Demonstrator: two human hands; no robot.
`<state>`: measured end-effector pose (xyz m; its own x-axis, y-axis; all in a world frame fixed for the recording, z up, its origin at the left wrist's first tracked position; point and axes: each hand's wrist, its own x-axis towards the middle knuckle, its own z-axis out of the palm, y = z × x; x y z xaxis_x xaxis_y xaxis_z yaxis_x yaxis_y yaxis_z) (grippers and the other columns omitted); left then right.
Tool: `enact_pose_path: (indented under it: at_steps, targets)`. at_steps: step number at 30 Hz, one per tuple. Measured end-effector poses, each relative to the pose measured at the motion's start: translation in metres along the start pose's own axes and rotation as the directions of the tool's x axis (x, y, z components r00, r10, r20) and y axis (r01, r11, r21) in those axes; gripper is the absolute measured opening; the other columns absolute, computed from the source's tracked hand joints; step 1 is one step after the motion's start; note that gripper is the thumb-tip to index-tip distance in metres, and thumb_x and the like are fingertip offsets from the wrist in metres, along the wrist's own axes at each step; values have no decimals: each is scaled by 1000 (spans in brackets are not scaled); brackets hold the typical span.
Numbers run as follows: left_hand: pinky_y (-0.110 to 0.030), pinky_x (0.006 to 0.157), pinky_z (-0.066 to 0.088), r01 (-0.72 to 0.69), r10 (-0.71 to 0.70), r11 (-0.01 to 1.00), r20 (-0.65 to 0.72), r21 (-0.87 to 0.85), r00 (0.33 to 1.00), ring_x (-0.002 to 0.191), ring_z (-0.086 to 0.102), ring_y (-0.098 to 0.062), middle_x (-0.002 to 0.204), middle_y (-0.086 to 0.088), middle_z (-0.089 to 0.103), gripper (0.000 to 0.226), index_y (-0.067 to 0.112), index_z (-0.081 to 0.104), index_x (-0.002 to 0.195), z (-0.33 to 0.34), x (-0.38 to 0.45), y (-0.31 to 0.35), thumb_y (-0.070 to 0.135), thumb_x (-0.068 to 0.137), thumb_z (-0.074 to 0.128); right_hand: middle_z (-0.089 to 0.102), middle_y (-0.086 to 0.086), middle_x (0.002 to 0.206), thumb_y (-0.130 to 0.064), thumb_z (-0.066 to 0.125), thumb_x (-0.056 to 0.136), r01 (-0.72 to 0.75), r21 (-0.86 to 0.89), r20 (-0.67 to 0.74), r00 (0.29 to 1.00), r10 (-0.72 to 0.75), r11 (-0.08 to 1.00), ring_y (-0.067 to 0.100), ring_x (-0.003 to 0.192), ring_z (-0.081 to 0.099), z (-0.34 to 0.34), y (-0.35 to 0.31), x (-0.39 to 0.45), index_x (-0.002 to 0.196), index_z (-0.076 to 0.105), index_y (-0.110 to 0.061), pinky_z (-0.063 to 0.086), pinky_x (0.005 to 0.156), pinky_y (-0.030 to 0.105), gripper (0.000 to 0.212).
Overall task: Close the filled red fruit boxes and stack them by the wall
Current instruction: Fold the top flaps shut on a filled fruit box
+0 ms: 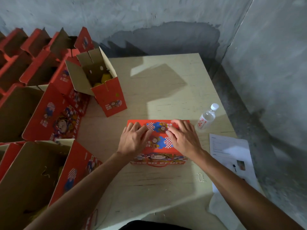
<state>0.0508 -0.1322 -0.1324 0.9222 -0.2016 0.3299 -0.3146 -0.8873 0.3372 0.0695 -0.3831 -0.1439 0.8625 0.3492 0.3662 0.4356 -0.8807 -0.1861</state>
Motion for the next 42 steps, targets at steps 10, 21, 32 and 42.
enact_pose_path:
  at_steps: [10,21,32,42]
  targets:
    - [-38,77,43,268,-274,960,-71,-81,959,82,50,-19,82,5,59,53,18,59,73,5,2,0,69,88,62,67,1,130,-55,59,98,-149,167,-114,979,170,975,22,118,61,0,13,-1,78,70,-14,42,107,48,48]
    - [-26,59,57,434,-567,316,199,-844,799,82,74,-13,97,8,75,29,9,60,91,9,-25,-17,27,85,82,63,-13,136,-51,74,87,-458,853,259,788,558,251,11,107,69,3,23,-46,92,71,-20,55,77,18,32]
    - [-25,61,57,423,-559,279,212,-862,801,84,73,-16,97,6,76,20,17,63,94,11,-24,-18,28,91,79,56,-1,91,-36,64,101,-459,693,116,832,543,555,5,77,52,5,14,-32,79,51,-25,41,68,14,28]
    - [-29,74,62,506,-569,187,327,-842,754,99,76,-17,114,2,76,59,29,57,140,13,-19,-22,33,87,83,57,-25,128,-43,68,97,-586,712,255,729,635,387,-17,109,58,1,7,-30,151,37,-34,49,86,9,63]
